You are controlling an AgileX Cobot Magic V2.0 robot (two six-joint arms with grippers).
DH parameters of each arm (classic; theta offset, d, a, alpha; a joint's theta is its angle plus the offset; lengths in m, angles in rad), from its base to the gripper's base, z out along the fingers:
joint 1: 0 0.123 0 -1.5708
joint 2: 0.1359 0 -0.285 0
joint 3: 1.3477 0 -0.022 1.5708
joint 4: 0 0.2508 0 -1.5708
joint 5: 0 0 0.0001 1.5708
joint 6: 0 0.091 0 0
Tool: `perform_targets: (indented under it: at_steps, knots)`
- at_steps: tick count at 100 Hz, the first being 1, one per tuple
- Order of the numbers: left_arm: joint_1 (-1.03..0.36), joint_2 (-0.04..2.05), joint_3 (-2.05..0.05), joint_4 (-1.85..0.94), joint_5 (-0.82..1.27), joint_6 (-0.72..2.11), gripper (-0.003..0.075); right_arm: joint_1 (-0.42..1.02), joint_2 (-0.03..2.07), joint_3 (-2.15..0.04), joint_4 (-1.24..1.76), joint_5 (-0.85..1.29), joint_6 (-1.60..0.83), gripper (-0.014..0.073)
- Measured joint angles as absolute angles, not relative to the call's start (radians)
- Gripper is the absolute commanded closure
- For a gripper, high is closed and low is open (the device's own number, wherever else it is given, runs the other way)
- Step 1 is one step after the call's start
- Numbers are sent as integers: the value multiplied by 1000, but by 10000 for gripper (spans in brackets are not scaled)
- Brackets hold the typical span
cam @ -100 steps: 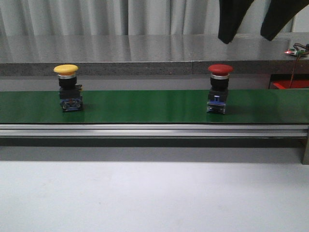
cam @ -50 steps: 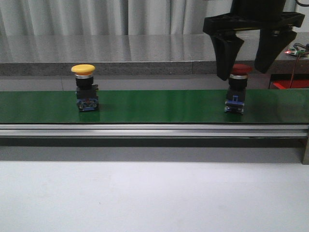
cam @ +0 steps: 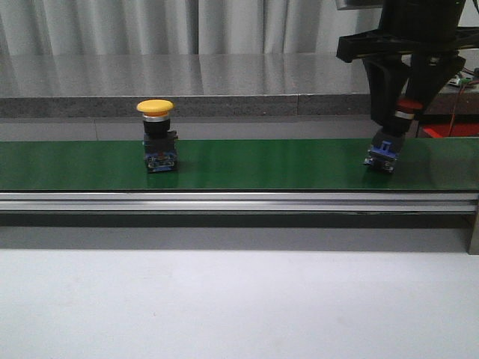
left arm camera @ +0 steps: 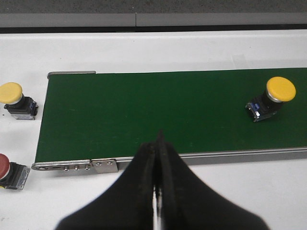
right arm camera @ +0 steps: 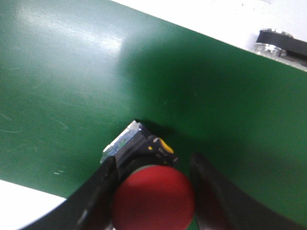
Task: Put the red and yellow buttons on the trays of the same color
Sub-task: 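Close the right gripper on the red button and lift it, then carry the red button into the red tray and open the right gripper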
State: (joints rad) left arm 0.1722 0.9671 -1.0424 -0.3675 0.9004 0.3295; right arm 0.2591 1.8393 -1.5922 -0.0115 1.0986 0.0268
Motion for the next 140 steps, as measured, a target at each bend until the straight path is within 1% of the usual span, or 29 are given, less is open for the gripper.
perform_targets:
  at_steps: [15,43,53,67,81,96,129,136,140]
  knots:
    - [172,967,-1042,-368,900,330,740,193,1804,-1609,-11,1113,24,447]
    - [172,967,-1042,-368,900,330,740,-72,1776,-1679,-39,1148,14,447]
    - [172,967,-1042,-368,900,330,740,-162,1780,-1681,-39,1118,14,447]
    - [172,967,-1042,-368,900,330,739,-244,1813,-1681,-39,1044,11,447]
    - [172,967,-1042,-368,900,330,740,-275,1876,-1685,-45,979,0,447]
    - [172,967,-1042,-368,900,330,740,-276,1947,-1685,-49,918,-10,447]
    - [172,967,-1042,-368,900,330,739,-276,2073,-1689,-49,867,-17,447]
    - [172,967,-1042,-368,900,330,740,-276,2080,-1693,-49,858,-17,439]
    - [172,967,-1042,-368,900,330,740,-276,2082,-1693,-49,855,-17,411]
